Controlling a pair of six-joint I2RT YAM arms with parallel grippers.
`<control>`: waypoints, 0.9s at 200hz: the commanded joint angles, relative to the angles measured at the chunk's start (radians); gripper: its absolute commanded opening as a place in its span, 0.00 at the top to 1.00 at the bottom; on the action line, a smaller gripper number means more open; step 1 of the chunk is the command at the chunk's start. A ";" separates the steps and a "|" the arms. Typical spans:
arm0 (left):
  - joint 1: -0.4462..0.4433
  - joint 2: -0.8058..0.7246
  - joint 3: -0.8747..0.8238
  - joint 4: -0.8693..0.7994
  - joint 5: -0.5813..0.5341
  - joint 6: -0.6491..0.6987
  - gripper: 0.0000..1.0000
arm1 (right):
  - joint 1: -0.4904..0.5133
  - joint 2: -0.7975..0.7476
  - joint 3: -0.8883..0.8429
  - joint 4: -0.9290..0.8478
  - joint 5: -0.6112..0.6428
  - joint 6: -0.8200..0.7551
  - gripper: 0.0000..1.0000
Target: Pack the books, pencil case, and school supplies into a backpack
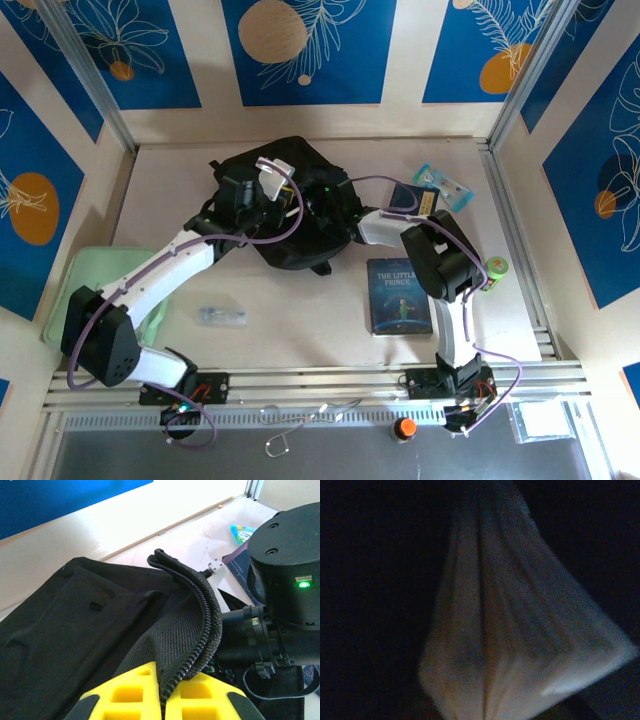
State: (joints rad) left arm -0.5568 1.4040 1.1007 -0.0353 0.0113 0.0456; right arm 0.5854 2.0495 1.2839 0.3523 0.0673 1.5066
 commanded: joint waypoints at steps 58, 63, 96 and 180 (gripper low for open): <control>-0.012 -0.002 -0.023 0.084 -0.002 -0.032 1.00 | -0.005 0.111 0.116 -0.143 -0.091 0.130 0.57; -0.011 -0.001 -0.029 0.080 -0.009 -0.030 1.00 | -0.006 0.102 0.109 -0.150 -0.090 0.125 0.56; -0.012 -0.003 -0.060 0.070 -0.034 -0.027 1.00 | -0.012 0.018 0.060 -0.219 -0.074 0.072 0.44; -0.005 0.003 -0.073 0.023 -0.226 -0.015 1.00 | -0.010 -0.314 -0.206 -0.278 -0.065 -0.040 0.38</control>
State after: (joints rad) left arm -0.5613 1.4048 1.0348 -0.0158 -0.1055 0.0238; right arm 0.5785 1.8629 1.1496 0.0818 0.0013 1.5490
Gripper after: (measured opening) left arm 0.056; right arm 0.627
